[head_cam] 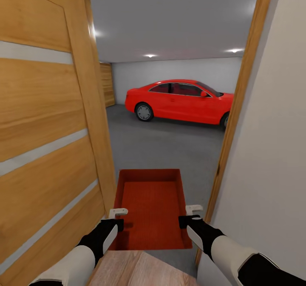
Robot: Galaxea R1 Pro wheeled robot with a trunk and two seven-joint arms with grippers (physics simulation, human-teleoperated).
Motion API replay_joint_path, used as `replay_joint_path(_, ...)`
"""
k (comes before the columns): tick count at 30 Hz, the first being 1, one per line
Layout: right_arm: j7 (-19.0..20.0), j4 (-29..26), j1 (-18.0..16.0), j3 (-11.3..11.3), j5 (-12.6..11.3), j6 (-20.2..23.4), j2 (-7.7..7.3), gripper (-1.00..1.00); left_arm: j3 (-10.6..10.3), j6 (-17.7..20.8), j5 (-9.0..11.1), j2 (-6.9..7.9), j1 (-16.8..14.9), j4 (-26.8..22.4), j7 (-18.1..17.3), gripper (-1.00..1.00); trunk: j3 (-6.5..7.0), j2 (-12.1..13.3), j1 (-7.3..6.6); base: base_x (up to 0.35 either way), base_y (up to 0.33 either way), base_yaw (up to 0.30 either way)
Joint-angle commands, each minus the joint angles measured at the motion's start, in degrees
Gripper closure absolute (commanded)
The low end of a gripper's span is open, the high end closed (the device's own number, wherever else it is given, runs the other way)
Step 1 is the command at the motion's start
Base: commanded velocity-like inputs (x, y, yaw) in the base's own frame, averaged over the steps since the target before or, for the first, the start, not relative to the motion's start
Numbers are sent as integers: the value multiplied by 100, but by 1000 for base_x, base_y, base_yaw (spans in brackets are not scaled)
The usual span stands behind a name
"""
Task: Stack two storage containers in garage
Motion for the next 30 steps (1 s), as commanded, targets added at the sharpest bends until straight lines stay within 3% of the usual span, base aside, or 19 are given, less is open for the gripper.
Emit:
replay_joint_path(1, -34, -29, -9, 58, 16, -175, -31, 100, -47, 24, 135, 187, 2, 8, 36, 100, -13, -13, 4, 108, 191, -173)
replay_joint_path(30, -34, -29, -9, 58, 16, -175, -28, 100, -47, 24, 135, 187, 2, 8, 37, 100, -13, -13, 4, 110, 189, -205)
